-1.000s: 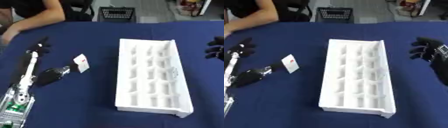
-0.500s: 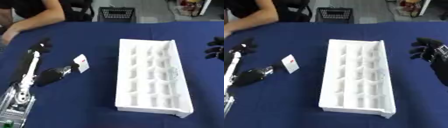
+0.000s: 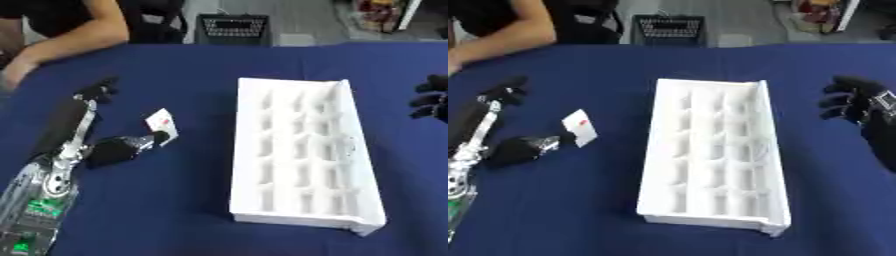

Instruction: Pick up objects on the table and place them in the box.

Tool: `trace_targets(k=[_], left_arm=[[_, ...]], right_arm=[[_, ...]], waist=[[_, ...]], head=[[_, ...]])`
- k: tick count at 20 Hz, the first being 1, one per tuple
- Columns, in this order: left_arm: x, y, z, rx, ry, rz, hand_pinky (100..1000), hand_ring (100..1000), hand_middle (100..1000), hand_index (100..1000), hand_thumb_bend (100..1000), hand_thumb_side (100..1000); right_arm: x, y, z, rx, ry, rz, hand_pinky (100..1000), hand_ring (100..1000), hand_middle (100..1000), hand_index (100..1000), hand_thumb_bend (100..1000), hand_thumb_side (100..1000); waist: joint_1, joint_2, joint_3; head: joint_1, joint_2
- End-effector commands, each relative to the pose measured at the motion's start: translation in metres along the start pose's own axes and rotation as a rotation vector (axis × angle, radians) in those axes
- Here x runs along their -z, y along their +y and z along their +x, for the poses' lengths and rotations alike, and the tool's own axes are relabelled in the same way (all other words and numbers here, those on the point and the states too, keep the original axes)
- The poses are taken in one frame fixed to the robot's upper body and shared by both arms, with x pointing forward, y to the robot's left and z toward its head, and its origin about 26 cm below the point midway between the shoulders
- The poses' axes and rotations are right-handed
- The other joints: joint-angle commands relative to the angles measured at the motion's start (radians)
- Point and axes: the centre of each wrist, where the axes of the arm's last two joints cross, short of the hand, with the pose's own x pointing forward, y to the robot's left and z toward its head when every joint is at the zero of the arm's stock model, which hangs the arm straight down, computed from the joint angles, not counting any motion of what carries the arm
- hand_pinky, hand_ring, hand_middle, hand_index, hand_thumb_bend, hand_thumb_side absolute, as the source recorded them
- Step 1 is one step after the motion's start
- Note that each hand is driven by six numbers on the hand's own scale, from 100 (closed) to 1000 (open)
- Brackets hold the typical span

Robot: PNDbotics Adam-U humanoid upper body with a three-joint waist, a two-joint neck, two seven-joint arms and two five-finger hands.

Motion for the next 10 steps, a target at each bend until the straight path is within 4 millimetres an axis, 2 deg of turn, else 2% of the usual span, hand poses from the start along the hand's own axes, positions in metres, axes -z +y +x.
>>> trace_targets(k=[1,10], left_arm=[[0.0050,0.0035,-0.0013,0.042,-0.008,-0.011,916,809,816,1000,938,600],[0.0111,-0.0026,-0.0058,0.063,0.019,-0.035,925,809,816,1000,937,612]], right_arm=[[0.0031,-0.0056,0.0087,-0.028,-0.018,0.005,652,701,734,862,100,926],[0.0030,-0.0055,0.0086,-0.027,-0.018,0.006,652,701,734,862,100,926]], waist=[[0.000,-0.015,-0.001],[0.001,-0.015,-0.003]], head=[[0.010,-0.010],[0.011,-0.010]])
